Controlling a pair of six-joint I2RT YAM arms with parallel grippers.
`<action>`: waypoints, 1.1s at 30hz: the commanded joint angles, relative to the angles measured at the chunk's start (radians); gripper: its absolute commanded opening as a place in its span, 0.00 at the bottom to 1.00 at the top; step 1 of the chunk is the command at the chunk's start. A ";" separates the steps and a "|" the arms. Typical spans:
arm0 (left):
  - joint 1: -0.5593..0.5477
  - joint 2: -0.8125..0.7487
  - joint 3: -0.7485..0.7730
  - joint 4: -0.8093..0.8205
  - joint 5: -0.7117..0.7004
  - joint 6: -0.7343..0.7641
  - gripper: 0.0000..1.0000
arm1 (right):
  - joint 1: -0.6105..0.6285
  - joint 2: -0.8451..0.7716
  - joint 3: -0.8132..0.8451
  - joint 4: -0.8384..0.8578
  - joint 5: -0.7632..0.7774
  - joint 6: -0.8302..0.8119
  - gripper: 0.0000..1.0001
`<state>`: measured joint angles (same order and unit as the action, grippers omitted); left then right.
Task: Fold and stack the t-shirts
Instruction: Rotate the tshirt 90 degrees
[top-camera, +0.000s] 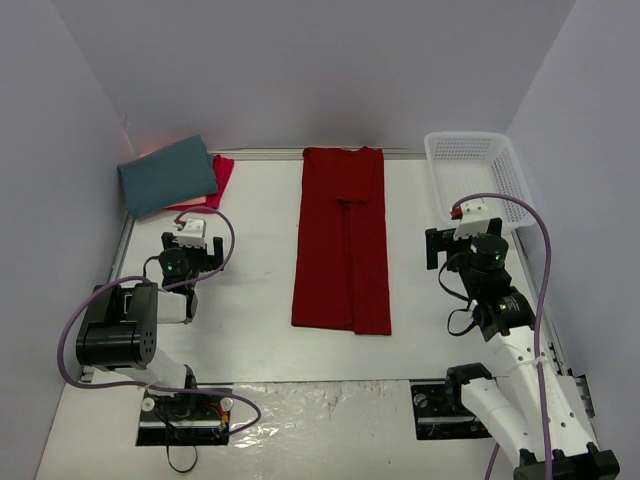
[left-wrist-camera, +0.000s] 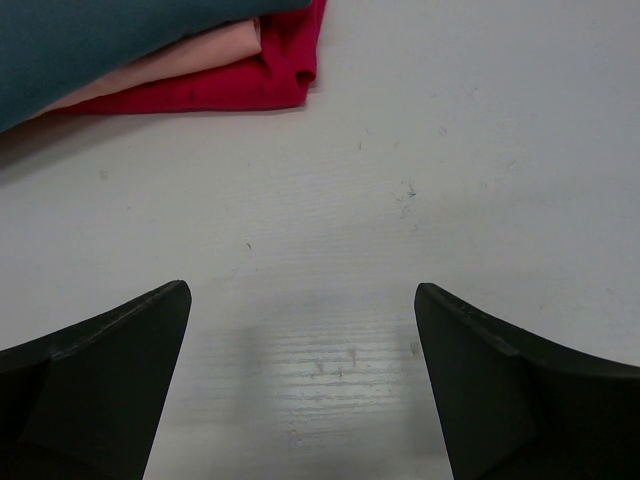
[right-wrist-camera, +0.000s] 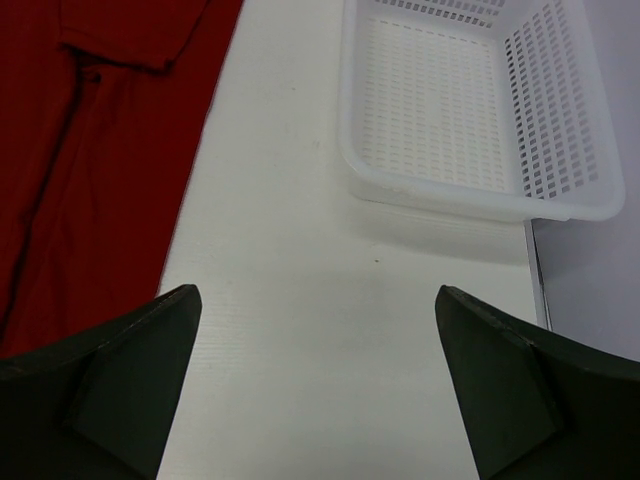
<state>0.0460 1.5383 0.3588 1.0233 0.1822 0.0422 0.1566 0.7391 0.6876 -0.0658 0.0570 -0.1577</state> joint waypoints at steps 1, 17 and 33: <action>0.002 -0.007 0.017 0.060 0.002 0.007 0.94 | -0.005 -0.012 0.009 0.015 -0.019 -0.008 1.00; 0.002 -0.007 0.017 0.060 0.003 0.005 0.94 | -0.005 -0.001 0.078 -0.016 -0.181 0.082 1.00; 0.002 -0.007 0.016 0.060 0.003 0.005 0.94 | -0.005 0.150 0.030 0.057 -0.210 0.185 1.00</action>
<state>0.0460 1.5383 0.3588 1.0294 0.1822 0.0422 0.1566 0.8688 0.7219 -0.0612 -0.1612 -0.0166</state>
